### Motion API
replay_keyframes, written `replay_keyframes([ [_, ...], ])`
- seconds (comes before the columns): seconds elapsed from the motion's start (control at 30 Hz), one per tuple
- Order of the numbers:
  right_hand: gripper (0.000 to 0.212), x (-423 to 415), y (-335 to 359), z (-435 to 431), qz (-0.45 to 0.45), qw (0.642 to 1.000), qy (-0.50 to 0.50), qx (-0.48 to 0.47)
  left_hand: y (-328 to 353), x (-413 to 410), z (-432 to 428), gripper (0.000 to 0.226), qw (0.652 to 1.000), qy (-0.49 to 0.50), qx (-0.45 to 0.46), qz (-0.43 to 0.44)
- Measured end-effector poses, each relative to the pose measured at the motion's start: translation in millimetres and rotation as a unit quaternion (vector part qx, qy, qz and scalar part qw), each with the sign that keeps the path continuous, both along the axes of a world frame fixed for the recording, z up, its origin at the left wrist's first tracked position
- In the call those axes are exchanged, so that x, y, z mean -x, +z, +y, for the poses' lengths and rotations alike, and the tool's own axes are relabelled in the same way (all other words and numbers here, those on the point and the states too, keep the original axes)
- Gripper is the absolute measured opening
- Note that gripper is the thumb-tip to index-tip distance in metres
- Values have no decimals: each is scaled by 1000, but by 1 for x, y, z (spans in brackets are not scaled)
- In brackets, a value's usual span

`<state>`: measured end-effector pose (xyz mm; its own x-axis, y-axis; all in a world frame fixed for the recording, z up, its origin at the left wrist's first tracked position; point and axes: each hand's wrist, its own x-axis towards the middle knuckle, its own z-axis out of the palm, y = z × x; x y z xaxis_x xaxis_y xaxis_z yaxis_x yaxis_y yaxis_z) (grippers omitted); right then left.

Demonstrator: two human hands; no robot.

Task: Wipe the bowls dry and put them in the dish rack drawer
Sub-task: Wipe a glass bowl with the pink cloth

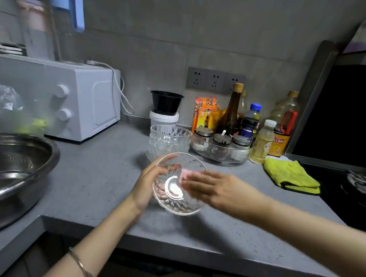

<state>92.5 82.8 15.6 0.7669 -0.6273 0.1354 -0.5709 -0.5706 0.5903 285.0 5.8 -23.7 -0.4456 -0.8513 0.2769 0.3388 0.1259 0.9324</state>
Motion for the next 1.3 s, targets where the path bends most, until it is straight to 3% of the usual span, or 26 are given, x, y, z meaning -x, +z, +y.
replay_keyframes([
  [0.13,46,8,33,-16,91,993,29,67,10,-2,-6,54,988,-105,-42,-107],
  [0.23,50,4,33,-14,126,988,7,87,12,-1,-9,55,987,-96,-29,-123],
  [0.37,70,-14,10,6,2,993,-121,5,14,3,-8,53,999,-20,-10,-49],
  [0.53,83,-52,4,25,-145,958,-162,-185,6,10,-2,50,1000,10,-9,-27],
  [0.6,90,-52,5,20,-137,961,-162,-176,5,11,0,51,1000,-7,-20,-21],
  [0.7,94,-43,0,9,-78,977,-193,-50,7,8,1,55,1000,0,-16,6],
  [0.8,76,-49,0,13,-49,972,-224,-49,8,5,-1,52,999,20,-24,11],
  [0.9,56,-56,1,19,-137,969,-156,-136,6,4,-1,50,999,26,-25,5],
  [1.0,73,-56,-1,12,-178,962,-134,-156,6,6,0,45,999,-2,-55,-4],
  [1.13,81,-52,-8,5,-147,956,-237,-88,10,7,1,44,998,-11,-68,-9],
  [1.2,65,-55,-9,6,-146,956,-240,-88,9,7,1,44,996,6,-88,-7],
  [1.3,27,-55,-2,9,-262,945,-147,-131,4,7,2,43,992,-5,-128,22],
])
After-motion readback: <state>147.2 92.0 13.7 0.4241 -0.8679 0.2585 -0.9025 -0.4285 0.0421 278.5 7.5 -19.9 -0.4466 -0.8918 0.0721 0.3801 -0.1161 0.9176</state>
